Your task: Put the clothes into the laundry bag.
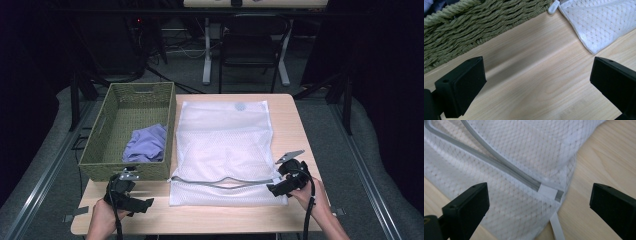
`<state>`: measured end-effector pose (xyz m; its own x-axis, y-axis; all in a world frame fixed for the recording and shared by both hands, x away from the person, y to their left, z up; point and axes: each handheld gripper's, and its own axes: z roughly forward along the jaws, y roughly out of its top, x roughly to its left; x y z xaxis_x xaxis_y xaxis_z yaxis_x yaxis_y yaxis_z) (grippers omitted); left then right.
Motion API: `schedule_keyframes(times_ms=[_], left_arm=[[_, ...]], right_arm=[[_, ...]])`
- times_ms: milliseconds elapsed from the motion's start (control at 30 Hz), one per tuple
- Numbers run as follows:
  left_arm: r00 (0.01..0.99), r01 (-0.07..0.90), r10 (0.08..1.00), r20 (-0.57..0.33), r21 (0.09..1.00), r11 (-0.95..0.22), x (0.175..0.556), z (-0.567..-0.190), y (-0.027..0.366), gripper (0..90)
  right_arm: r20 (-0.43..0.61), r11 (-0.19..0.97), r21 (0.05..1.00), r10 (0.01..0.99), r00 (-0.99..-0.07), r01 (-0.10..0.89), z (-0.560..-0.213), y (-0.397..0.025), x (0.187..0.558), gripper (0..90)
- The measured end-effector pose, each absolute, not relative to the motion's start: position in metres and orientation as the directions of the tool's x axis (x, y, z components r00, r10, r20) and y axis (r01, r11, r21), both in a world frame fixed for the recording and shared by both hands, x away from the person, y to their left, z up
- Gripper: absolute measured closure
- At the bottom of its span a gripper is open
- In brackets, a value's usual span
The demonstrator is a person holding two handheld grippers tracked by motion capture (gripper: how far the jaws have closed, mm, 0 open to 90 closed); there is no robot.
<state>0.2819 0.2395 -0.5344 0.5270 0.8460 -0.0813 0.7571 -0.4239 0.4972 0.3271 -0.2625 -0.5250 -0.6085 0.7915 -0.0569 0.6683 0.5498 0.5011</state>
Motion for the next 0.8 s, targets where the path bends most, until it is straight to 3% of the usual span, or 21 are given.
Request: schedule_keyframes(times_ms=[800], left_arm=[[0.540,0.750,0.838,-0.080,0.497,-0.436,0.282,-0.535,0.239,0.3]], right_arm=[[-0.072,0.633,0.479,0.719,-0.692,0.608,-0.533,-0.202,0.364,4.7]])
